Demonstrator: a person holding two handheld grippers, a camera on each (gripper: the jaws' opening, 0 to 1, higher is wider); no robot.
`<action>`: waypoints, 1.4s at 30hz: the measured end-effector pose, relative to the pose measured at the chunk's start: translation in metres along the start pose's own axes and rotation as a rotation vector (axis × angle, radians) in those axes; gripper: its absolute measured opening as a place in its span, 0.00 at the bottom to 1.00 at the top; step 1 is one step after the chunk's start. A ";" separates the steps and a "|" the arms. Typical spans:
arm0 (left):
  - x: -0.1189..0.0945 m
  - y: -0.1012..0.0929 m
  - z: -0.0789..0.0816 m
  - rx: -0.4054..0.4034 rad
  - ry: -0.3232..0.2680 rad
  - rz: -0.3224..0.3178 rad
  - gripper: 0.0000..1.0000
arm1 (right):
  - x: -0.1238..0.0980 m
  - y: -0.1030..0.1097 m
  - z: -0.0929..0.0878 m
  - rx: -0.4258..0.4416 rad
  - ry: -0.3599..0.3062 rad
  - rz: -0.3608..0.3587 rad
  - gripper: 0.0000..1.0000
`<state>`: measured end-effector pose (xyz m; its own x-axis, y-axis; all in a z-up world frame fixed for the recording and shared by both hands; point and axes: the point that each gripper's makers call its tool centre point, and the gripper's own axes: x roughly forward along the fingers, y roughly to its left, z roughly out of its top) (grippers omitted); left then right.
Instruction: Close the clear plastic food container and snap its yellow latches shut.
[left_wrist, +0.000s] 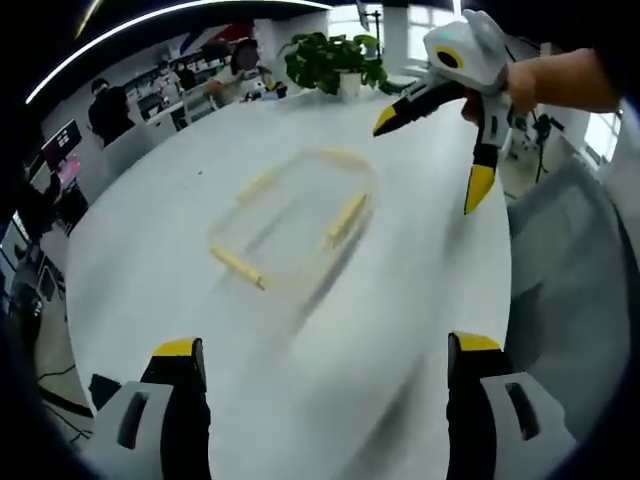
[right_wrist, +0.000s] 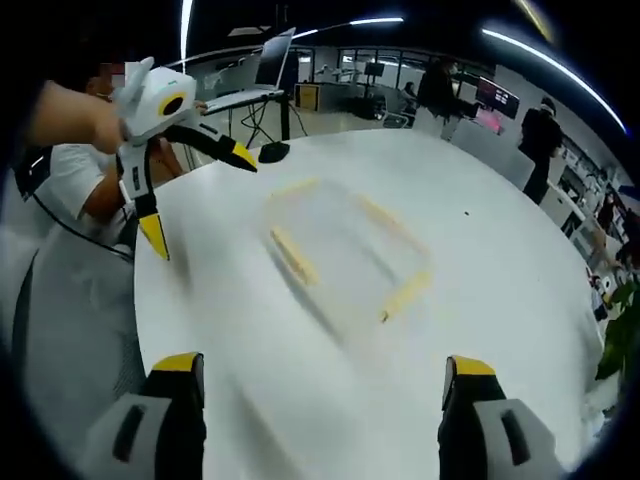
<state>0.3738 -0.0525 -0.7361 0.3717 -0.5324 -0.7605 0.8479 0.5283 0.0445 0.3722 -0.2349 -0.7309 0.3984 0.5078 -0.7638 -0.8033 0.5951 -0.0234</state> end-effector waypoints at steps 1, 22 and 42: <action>-0.002 -0.002 -0.001 -0.005 -0.002 0.004 0.98 | -0.003 0.001 -0.001 0.005 -0.008 -0.005 0.99; -0.044 -0.045 -0.020 -0.133 -0.104 0.061 0.98 | -0.059 0.040 -0.020 0.161 -0.181 -0.023 0.99; -0.064 -0.058 -0.027 -0.195 -0.153 0.091 0.97 | -0.084 0.061 -0.042 0.234 -0.221 -0.058 0.99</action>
<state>0.2900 -0.0311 -0.7075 0.5087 -0.5625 -0.6518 0.7246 0.6886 -0.0288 0.2710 -0.2670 -0.6955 0.5476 0.5767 -0.6063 -0.6634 0.7408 0.1054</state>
